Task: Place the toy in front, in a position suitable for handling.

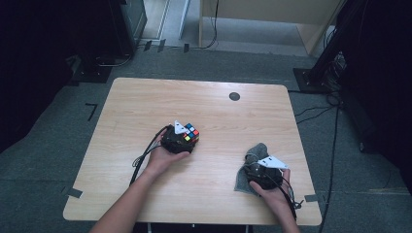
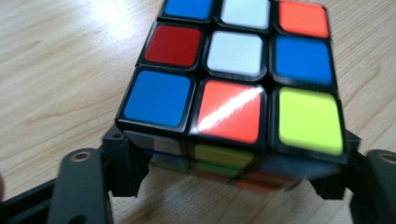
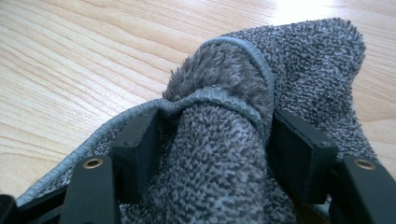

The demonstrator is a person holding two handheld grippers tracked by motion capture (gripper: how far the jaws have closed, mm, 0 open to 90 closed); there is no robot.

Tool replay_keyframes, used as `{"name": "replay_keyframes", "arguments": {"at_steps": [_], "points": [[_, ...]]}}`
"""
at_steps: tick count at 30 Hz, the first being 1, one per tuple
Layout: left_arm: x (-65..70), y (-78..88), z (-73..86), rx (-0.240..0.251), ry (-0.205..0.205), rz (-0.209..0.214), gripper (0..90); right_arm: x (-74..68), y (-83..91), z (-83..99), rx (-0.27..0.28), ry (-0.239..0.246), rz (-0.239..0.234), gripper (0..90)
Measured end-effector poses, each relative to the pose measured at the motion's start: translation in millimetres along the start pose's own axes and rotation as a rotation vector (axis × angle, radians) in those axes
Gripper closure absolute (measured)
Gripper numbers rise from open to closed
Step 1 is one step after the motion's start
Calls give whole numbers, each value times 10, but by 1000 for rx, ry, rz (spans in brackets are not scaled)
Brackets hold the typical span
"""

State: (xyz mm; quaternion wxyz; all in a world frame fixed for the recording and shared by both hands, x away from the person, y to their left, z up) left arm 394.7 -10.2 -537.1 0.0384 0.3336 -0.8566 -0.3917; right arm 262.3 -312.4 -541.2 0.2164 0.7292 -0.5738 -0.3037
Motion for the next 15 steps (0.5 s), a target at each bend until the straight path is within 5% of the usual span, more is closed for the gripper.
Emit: {"name": "replay_keyframes", "arguments": {"at_steps": [7,11,15], "points": [[34,61,14,21,-10,-25,342,1,-1,0,0,0,-1,351],[35,186,37,73,14,24,342,1,-2,0,1,1,-2,350],[92,303,46,81,-44,70,342,0,-2,1,1,0,-1,349]]}}
Point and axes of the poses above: each handheld gripper's, and its own axes: y roughly backward along the jaws, z roughly out of its underside, x roughly to its right, the point moved 3 cm from there along -y, roughly forward along the jaws, and after that the axes turned 15 degrees about -y, right-handed, at the moved point
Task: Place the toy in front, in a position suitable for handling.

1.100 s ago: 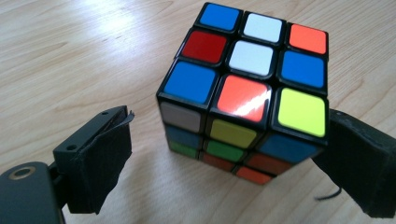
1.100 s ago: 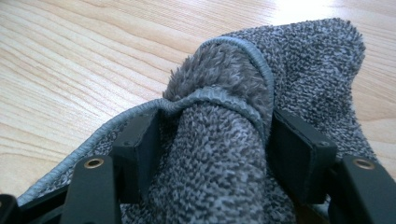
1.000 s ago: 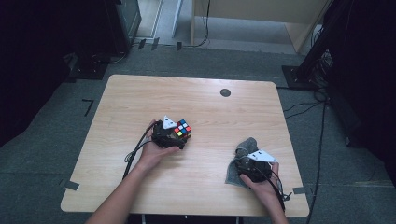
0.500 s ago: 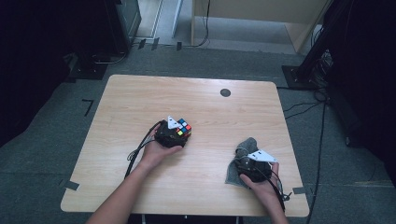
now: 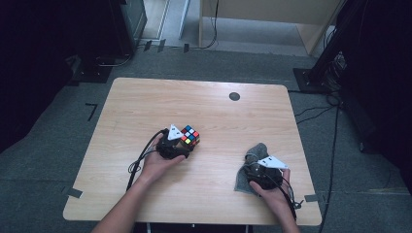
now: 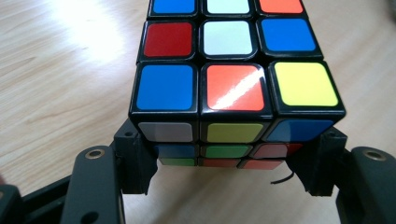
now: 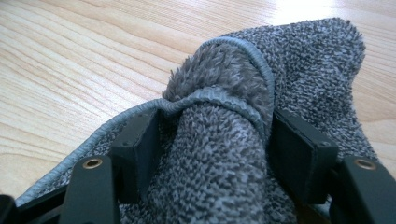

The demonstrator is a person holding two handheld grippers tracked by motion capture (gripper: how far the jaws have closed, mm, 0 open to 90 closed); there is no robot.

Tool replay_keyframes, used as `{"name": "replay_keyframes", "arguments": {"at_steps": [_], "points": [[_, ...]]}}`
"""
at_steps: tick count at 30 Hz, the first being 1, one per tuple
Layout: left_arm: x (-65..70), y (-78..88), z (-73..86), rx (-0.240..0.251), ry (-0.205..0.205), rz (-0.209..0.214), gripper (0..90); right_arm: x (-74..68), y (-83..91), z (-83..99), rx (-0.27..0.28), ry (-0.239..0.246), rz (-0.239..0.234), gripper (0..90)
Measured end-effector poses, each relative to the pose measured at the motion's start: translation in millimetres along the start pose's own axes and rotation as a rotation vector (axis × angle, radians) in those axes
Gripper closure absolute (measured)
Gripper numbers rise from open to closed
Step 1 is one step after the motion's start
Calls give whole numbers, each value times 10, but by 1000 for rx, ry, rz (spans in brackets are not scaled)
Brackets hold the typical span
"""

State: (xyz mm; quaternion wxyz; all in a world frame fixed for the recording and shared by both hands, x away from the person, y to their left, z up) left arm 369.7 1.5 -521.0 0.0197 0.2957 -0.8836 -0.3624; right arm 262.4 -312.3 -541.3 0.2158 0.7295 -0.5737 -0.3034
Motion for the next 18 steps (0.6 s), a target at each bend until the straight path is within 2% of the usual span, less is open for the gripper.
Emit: {"name": "replay_keyframes", "arguments": {"at_steps": [3,9,13,15,18], "points": [[60,77,-21,-20,-11,43,342,-2,-1,0,1,-2,1,349],[171,221,-39,-16,-50,37,342,-8,1,5,3,-7,5,349],[196,269,-25,-22,-54,47,342,-8,-1,3,3,-7,5,348],[203,314,-8,-31,-49,31,342,-7,0,3,2,-7,5,347],[188,401,15,-34,4,33,342,-7,-1,4,4,-7,5,347]]}}
Point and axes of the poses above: each handheld gripper's, and its own axes: y roughly backward along the jaws, z roughly out of its underside, x roughly to its right, the point moved 3 cm from there along -y, roughly forward along the jaws, and after that the axes turned 15 degrees about -y, right-handed, at the moved point
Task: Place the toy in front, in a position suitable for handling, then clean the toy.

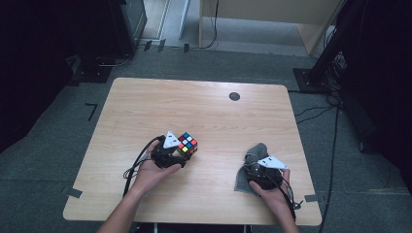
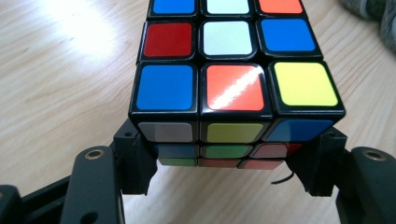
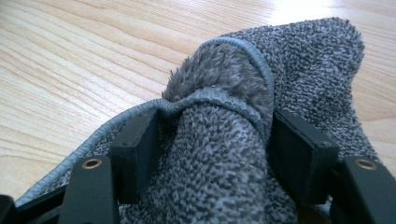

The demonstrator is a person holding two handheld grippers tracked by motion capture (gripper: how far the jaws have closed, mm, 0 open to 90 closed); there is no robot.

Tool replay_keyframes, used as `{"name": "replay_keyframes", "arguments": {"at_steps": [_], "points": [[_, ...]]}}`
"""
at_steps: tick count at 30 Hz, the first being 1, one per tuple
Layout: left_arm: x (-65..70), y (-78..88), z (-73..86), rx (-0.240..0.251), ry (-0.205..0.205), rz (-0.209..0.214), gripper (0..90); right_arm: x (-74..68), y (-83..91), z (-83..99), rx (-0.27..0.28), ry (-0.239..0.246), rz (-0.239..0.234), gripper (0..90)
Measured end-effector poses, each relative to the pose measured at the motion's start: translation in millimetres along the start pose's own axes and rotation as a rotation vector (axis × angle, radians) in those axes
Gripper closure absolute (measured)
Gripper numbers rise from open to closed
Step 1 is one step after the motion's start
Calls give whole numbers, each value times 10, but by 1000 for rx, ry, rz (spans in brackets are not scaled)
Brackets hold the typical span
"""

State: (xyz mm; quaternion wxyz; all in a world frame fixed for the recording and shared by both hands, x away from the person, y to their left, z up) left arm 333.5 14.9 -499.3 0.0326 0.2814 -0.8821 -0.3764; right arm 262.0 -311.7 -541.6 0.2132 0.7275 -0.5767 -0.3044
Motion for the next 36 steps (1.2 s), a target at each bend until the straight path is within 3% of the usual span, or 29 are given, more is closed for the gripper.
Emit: {"name": "replay_keyframes", "arguments": {"at_steps": [5,11,14,15,16,17,20,21,22,25,28,30,33,34,36], "points": [[-22,142,64,58,54,39,342,-5,3,10,8,-4,4,349],[55,229,54,78,23,43,342,-3,0,11,16,-11,9,376],[75,249,75,89,25,67,342,2,2,11,27,-7,15,437],[82,253,81,92,28,79,342,-7,4,10,33,14,10,517],[93,254,83,93,20,86,342,-7,4,10,33,14,10,517],[104,256,80,92,12,92,342,-27,1,10,42,47,12,590],[122,273,52,93,8,96,342,-64,8,-5,30,52,12,661],[125,283,39,94,8,95,342,-78,16,-24,22,34,-7,685],[127,294,26,94,6,95,342,-103,52,-74,23,-45,-76,710],[133,327,-15,103,2,100,342,-140,120,-141,57,-82,-116,717],[139,340,-69,104,-9,107,342,-250,269,-278,78,-83,-159,725],[147,337,-108,107,-26,104,342,-361,369,-376,72,-59,-202,727],[173,322,-168,124,-32,115,342,-550,483,-506,65,8,-221,726],[185,314,-184,122,-41,117,342,-669,537,-578,66,37,-246,724],[225,286,-197,109,-72,103,342,-777,579,-644,86,52,-272,719]]}}
Point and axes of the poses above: each handheld gripper's, and its own axes: y roughly backward along the jaws, z roughly out of its underside, x roughly to its right, the point moved 3 cm from there along -y, roughly forward along the jaws, and after that the axes turned 15 degrees about -y, right-handed, at the moved point
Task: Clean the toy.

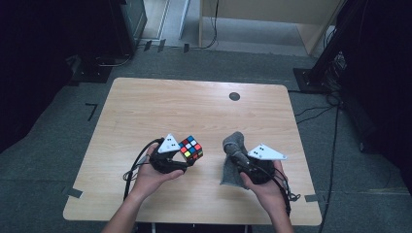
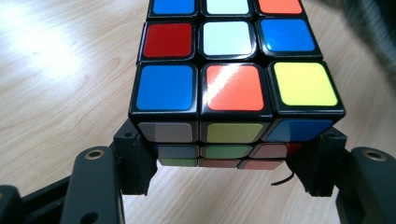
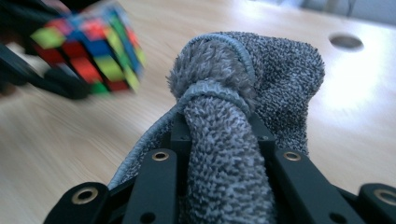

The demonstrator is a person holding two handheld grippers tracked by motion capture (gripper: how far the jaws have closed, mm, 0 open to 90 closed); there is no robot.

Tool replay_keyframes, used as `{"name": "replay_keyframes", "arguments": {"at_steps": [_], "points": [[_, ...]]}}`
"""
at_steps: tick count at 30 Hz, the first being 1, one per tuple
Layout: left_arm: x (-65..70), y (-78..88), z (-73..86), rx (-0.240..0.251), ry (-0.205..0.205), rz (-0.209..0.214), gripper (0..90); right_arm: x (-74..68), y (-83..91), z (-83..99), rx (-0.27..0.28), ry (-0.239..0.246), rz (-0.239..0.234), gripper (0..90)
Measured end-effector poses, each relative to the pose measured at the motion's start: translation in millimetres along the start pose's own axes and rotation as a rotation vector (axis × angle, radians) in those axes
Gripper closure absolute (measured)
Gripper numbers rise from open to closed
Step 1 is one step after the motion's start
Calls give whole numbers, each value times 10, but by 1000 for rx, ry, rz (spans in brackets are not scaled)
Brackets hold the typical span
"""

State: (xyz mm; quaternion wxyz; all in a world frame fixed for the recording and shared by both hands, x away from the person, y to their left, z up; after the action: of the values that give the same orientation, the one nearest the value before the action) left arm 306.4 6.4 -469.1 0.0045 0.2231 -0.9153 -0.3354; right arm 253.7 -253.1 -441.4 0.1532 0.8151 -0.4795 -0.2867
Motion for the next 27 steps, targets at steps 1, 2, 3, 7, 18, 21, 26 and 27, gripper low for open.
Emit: {"name": "replay_keyframes", "arguments": {"at_steps": [1,2,3,7,18,21,26,27], "points": [[22,-21,5,-14,-14,-4,342,-50,0,-33,8,2,-16,718],[49,-42,12,-17,-23,0,342,-50,0,-33,8,2,-16,718],[67,-49,25,-27,-46,10,342,-99,-2,-62,9,6,-37,717],[169,-53,34,-16,-105,34,343,-315,-26,-130,3,14,-127,719],[443,-18,-52,-19,-230,29,347,-975,-234,7,-62,195,-233,711],[466,-24,-11,-14,-229,41,347,-900,-242,-18,-37,177,-184,713],[469,-46,10,-16,-229,43,347,-753,-262,-5,-19,118,-90,709],[464,-46,24,-17,-230,42,347,-785,-266,15,-5,133,-80,709]]}}
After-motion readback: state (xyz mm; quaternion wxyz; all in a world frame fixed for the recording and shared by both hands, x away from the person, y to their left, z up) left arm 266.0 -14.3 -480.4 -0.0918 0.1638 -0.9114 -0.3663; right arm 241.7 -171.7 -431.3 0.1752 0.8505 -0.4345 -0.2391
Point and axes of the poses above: each handheld gripper's, and its own axes: y roughly backward along the jaws, z roughly out of its underside, x roughly to its right, the point moved 3 cm from there along -y, roughly forward along the jaws, and after that the axes turned 15 degrees about -y, right-handed, at the moved point
